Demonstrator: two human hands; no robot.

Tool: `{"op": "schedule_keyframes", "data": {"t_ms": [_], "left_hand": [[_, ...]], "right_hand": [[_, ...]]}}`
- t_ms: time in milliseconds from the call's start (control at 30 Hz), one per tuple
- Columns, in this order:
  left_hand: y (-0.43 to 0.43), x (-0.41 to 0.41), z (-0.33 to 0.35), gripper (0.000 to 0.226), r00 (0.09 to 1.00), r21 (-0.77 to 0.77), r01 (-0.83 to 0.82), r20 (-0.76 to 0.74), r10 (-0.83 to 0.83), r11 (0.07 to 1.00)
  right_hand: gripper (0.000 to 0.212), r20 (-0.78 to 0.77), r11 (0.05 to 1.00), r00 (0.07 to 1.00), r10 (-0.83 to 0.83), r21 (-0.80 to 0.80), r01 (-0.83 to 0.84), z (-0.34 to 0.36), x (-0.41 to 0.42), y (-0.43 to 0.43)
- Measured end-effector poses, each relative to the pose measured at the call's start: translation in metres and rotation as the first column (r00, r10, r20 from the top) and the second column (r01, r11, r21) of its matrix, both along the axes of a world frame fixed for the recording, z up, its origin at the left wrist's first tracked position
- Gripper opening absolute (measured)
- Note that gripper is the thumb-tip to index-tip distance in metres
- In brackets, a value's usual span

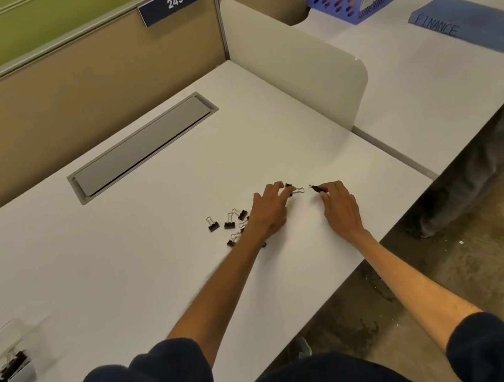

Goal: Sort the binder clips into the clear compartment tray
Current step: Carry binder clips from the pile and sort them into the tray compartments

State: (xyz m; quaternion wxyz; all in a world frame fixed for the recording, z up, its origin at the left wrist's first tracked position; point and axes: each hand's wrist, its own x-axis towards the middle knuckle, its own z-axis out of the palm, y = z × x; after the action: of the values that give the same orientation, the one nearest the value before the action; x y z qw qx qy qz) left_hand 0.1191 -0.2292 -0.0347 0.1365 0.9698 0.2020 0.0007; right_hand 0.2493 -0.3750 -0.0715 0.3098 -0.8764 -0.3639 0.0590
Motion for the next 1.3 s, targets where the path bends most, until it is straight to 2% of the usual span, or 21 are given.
{"op": "schedule_keyframes", "data": {"t_ms": [100,200,300,433,567,700,867,1033,1133,1300], "left_hand": [[-0.003,0.008,-0.004,0.063,0.997,0.067,0.066,-0.045,-0.063,0.996],[-0.004,0.012,-0.006,0.06,0.992,0.103,0.087,-0.096,-0.077,0.991],[-0.005,0.011,-0.006,0.059,0.994,0.104,0.086,-0.07,-0.079,0.991],[-0.004,0.007,-0.01,0.039,1.0,0.169,0.0,0.03,-0.005,0.986],[-0.003,0.001,-0.013,0.026,0.999,0.248,-0.04,0.012,0.038,0.968],[-0.002,-0.002,-0.015,0.017,0.999,0.226,-0.029,-0.023,0.035,0.974],[-0.002,-0.005,-0.022,0.031,0.999,0.254,-0.039,-0.019,0.046,0.966],[-0.004,-0.01,-0.024,0.014,0.997,0.267,-0.047,-0.051,0.063,0.963],[-0.007,-0.011,-0.025,0.011,0.994,0.253,-0.057,-0.074,0.078,0.966],[-0.008,-0.021,-0.017,0.02,0.995,0.201,-0.101,0.008,0.101,0.974]], "right_hand": [[0.026,-0.035,1.0,0.999,-0.008,0.019,0.008,-0.002,-0.002,-0.008],[0.023,-0.059,0.999,0.998,-0.016,0.05,0.019,-0.002,-0.004,-0.014],[0.018,-0.03,0.997,0.999,-0.014,0.075,0.016,0.001,-0.006,-0.015],[0.015,-0.061,0.996,0.998,-0.032,0.077,0.037,-0.005,-0.005,-0.013],[0.011,-0.123,0.999,0.992,-0.029,0.031,0.033,-0.01,-0.003,-0.006],[0.014,-0.103,0.999,0.995,0.006,0.048,-0.001,-0.01,-0.006,-0.003],[0.005,-0.151,0.997,0.987,0.05,0.063,-0.041,-0.007,-0.01,-0.001],[0.011,-0.166,0.993,0.982,0.09,0.084,-0.077,-0.004,-0.015,0.0],[0.012,-0.171,0.992,0.98,0.106,0.08,-0.093,-0.003,-0.018,-0.001],[0.015,-0.172,0.988,0.975,0.144,0.078,-0.132,0.001,-0.024,0.002]]}}
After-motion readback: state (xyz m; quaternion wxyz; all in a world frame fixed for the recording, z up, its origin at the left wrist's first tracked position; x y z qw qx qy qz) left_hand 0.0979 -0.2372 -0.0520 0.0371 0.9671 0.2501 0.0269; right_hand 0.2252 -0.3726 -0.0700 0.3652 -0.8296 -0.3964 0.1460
